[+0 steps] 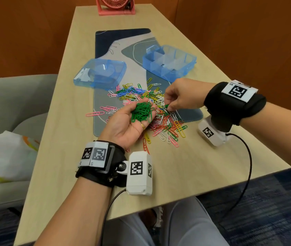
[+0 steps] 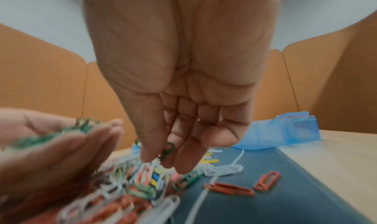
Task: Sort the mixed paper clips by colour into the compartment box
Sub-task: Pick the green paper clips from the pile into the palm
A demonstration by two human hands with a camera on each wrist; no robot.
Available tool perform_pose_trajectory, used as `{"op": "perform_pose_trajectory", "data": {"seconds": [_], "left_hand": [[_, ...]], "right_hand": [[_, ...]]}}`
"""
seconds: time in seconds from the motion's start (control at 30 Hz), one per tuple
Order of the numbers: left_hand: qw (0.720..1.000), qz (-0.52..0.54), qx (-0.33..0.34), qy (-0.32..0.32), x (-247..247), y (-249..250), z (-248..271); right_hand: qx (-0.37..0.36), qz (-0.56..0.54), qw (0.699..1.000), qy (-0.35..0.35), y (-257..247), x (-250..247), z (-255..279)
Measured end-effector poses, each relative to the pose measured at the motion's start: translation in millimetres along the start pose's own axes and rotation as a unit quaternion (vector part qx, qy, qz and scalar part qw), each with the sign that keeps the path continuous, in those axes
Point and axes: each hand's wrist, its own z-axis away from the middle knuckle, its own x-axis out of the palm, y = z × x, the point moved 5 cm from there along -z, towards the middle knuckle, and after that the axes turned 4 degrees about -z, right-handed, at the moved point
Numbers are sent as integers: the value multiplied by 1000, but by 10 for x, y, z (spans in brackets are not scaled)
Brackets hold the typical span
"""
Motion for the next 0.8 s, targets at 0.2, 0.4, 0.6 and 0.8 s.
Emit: {"op": "perform_pose_trajectory", "data": {"seconds": [0.2,0.4,0.6,0.8], "left_hand": [[1000,-12,-5,-1,-2,-8,-12],[1000,12,-9,-4,2,-15,-16],[1000,20,-3,-11,-6,31,-2],[1000,17,3,-8,-23,49,-4]], "right_hand": [[-25,-94,995,16,-187,-182,79],[-71,-135,988,15,-475,-150,62],[-15,-24,999,24,-265,-123,-7],[12,43,998,-41,-128,125,-48]]}}
